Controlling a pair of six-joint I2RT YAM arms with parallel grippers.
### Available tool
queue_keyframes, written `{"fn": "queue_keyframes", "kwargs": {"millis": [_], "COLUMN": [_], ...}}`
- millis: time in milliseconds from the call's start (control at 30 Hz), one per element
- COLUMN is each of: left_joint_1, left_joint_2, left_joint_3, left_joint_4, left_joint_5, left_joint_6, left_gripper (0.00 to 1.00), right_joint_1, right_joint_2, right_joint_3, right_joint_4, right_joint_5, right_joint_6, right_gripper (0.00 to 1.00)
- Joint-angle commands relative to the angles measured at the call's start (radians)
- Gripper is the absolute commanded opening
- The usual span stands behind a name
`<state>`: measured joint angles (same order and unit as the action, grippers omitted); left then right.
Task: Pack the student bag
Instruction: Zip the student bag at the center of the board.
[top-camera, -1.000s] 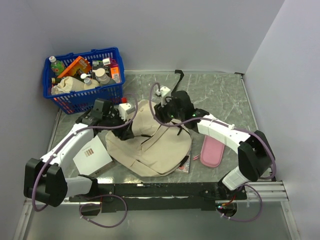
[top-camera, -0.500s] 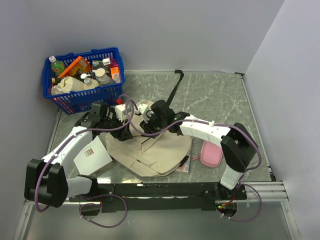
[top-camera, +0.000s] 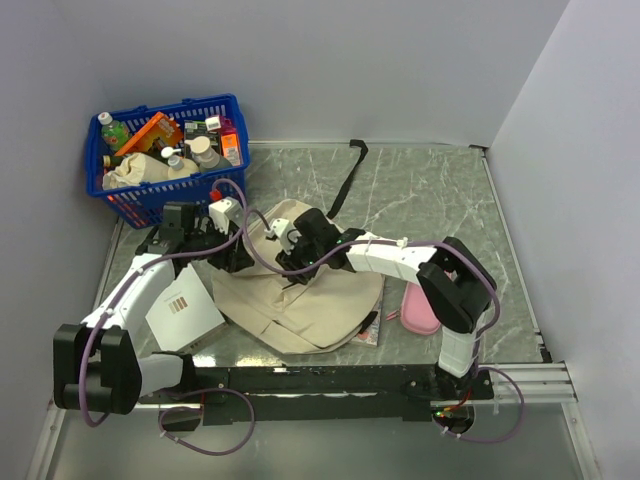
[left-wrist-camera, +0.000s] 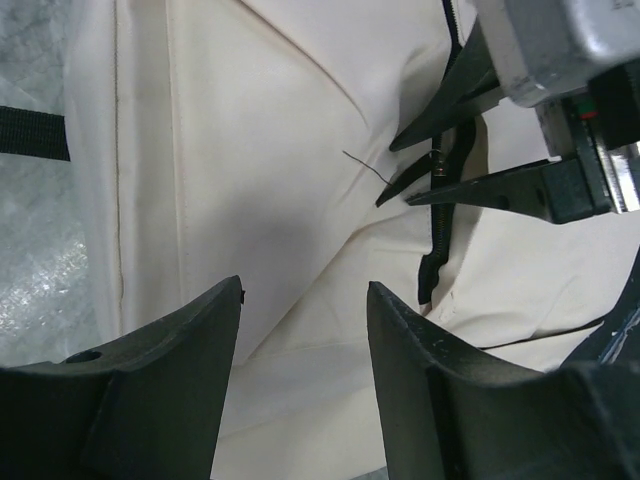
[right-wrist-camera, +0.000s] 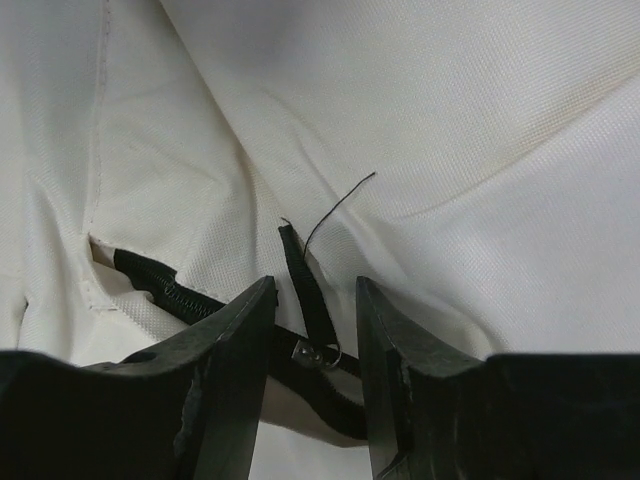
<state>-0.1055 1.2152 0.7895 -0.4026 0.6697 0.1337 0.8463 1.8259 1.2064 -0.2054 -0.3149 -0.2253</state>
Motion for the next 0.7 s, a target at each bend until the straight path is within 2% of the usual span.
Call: {"fn": "queue_keyframes", "kwargs": {"millis": [0, 167, 267, 367, 467, 667], "left_joint_1": [0.003, 0.003, 0.003, 0.003, -0.002, -0.025], "left_joint_2": [-0.019, -0.022, -0.020, -0.016, -0.013, -0.009], "left_joint_3": [-0.003, 0.005, 0.016, 0.022, 0.025, 0.037], "left_joint_4": [0.028, 0.028, 0.019, 0.016, 0.018, 0.007], "left_joint_5": [0.060, 0.059, 0.065, 0.076, 0.087, 0.094], "left_joint_6": [0.000, 0.004, 0.023, 0.038, 0.047, 0.067], "left_gripper": [0.58, 0.58, 0.59, 0.59, 0.59, 0.59], "right_joint_1": [0.011, 0.011, 0.010, 0.008, -0.003, -0.019], "right_joint_2": [0.026, 0.056, 0.064, 0.029, -0.022, -0.134], "right_joint_3": [0.031, 0.068, 0.073, 0.050, 0.029, -0.056], "right_joint_4": [0.040, 0.029, 0.031, 0.050, 0.073, 0.164], "right_joint_5": [0.014, 0.013, 0.040, 0.068, 0.076, 0.066], "right_joint_6": [0.000, -0.003, -0.002, 0.009, 0.029, 0.083], "right_gripper": [0.45, 0.42, 0.19, 0.07, 0.02, 0.03]}}
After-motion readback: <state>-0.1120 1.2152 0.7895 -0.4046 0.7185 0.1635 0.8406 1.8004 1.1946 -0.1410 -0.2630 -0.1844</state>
